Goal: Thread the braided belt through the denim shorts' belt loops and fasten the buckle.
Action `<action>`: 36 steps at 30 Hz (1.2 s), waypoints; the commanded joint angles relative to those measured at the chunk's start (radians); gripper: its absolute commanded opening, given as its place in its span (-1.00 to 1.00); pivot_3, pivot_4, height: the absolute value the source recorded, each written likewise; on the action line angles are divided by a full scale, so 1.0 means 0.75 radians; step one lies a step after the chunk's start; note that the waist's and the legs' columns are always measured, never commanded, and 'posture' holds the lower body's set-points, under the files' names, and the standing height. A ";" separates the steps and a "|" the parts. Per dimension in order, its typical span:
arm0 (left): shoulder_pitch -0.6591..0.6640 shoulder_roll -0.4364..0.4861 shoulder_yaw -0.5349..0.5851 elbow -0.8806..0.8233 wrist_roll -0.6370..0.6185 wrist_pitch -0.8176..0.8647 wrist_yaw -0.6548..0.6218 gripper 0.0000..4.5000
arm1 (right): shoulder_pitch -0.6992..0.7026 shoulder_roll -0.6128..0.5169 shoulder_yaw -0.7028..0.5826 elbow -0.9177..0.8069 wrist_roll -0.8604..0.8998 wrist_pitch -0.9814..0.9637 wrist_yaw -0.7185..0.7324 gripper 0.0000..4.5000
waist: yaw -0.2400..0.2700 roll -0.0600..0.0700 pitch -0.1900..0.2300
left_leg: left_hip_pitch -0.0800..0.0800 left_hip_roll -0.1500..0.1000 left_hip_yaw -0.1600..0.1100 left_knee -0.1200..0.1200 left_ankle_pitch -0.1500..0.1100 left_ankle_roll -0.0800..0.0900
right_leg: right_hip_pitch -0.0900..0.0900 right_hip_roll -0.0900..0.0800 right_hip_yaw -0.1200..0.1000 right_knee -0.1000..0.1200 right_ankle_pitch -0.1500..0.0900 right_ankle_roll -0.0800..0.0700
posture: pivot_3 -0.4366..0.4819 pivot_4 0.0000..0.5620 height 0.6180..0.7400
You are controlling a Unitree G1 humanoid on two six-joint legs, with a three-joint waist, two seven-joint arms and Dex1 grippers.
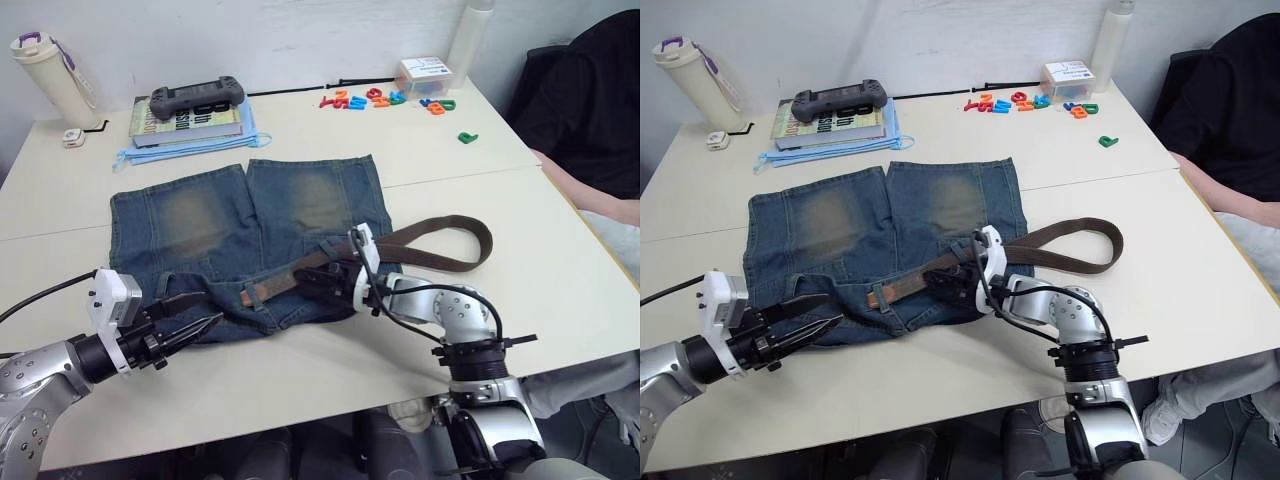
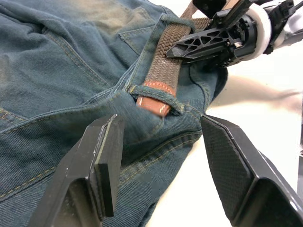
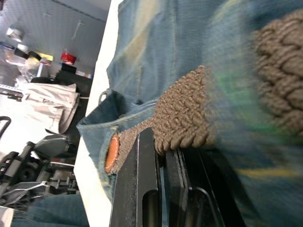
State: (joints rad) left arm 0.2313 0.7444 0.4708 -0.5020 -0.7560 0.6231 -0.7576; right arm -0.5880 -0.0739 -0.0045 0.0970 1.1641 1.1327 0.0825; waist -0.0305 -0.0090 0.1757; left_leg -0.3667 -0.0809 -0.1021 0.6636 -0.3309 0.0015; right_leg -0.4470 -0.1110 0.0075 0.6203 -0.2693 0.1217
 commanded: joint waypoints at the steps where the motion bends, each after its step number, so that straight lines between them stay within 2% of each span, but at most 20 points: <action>1: -0.017 -0.008 0.005 0.000 0.014 -0.029 0.004 0.29 | -0.025 0.071 -0.005 -0.088 0.010 0.035 -0.031 -1.00 | 0.002 0.000 0.000 | -0.001 0.000 0.000 0.000 0.000 0.000 | 0.000 0.000 0.000 0.000 0.000 0.000 | -0.05 -0.47 0.55; 10: 0.017 -0.011 0.039 0.017 -0.050 0.057 0.007 0.29 | 0.012 0.158 -0.018 -0.166 0.022 0.117 -0.084 -1.00 | 0.000 0.000 0.000 | -0.001 0.001 0.000 0.000 -0.001 -0.001 | -0.001 0.001 0.000 0.000 0.000 -0.001 | -0.05 -0.47 0.55; 17: 0.152 -0.032 0.184 0.104 -0.434 0.414 0.069 0.29 | 0.000 0.168 -0.027 -0.142 -0.009 0.093 -0.081 -1.00 | -0.003 0.001 0.000 | -0.001 0.002 0.000 0.000 -0.001 -0.001 | -0.001 0.002 0.000 0.000 0.000 -0.001 | -0.05 -0.47 0.55; 19: 0.179 -0.044 0.194 0.117 -0.442 0.424 0.067 0.29 | -0.007 0.167 -0.035 -0.137 -0.013 0.091 -0.080 -1.00 | -0.007 0.002 0.001 | -0.001 0.003 0.000 0.000 -0.002 -0.002 | -0.001 0.003 0.001 0.000 -0.001 -0.002 | -0.05 -0.47 0.55; 24: 0.075 -0.085 0.178 0.142 -0.625 0.524 0.226 0.29 | -0.016 0.171 -0.045 -0.143 -0.020 0.098 -0.075 -1.00 | 0.000 0.002 0.001 | 0.000 0.006 0.000 0.000 -0.002 -0.003 | -0.002 0.005 0.000 0.001 -0.002 -0.004 | -0.05 -0.47 0.55; 30: 0.020 -0.153 0.129 0.177 -0.646 0.540 0.324 0.29 | -0.024 0.183 -0.055 -0.158 -0.019 0.104 -0.082 -1.00 | 0.003 0.002 0.001 | 0.000 0.006 0.000 0.000 -0.002 -0.004 | -0.002 0.005 0.000 0.002 -0.002 -0.004 | -0.05 -0.47 0.55; 36: 0.028 -0.190 0.078 0.189 -0.590 0.518 0.332 0.29 | -0.018 0.198 -0.060 -0.182 -0.006 0.115 -0.093 -1.00 | -0.001 0.002 0.001 | 0.000 0.008 0.001 0.000 -0.004 -0.006 | -0.002 0.010 0.001 0.001 -0.002 -0.004 | -0.05 -0.47 0.55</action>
State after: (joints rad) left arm 0.2458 0.6259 0.5417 -0.3689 -1.2147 1.0290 -0.5126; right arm -0.5819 0.0488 -0.0472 0.0076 1.1381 1.2085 0.0113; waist -0.0314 -0.0077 0.1764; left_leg -0.3667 -0.0738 -0.1016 0.6635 -0.3339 -0.0037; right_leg -0.4491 -0.1031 0.0082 0.6213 -0.2712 0.1177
